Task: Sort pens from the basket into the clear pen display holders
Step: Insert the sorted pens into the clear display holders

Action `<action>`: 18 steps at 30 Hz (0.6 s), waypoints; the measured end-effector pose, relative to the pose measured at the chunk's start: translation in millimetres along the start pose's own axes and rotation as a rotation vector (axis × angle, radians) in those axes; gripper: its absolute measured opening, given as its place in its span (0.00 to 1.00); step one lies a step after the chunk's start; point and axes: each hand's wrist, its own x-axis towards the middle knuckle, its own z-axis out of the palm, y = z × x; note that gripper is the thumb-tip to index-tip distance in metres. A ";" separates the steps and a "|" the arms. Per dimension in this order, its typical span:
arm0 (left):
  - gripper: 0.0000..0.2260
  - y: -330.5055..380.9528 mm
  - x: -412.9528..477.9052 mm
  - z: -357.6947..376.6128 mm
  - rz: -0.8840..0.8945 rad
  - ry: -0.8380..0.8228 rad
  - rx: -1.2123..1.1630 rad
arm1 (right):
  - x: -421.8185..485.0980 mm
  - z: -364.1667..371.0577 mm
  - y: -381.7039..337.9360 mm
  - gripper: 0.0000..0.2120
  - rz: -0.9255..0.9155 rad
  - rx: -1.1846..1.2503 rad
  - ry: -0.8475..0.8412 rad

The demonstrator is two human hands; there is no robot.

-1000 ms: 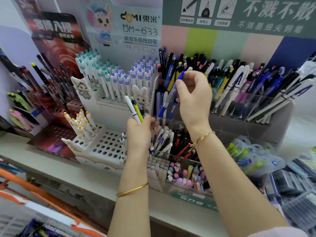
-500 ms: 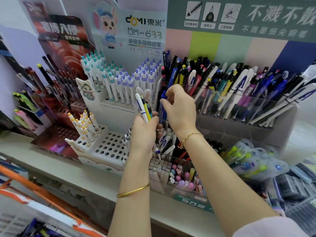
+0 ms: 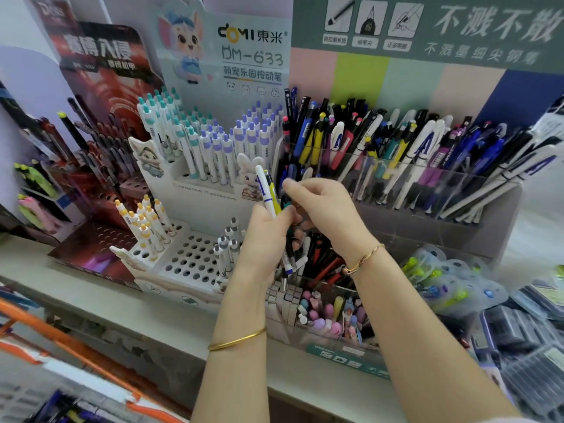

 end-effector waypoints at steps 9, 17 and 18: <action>0.03 -2.6 1.7 -1.7 -0.061 0.133 -0.165 | 9.2 -6.7 -15.8 0.03 -0.293 0.072 0.432; 0.08 4.2 -6.4 -5.3 -0.051 0.132 -0.092 | 18.4 1.3 -11.7 0.07 -0.500 -0.176 0.537; 0.08 4.8 -6.3 -5.2 -0.042 0.115 -0.100 | 18.8 3.2 -7.5 0.08 -0.484 -0.240 0.507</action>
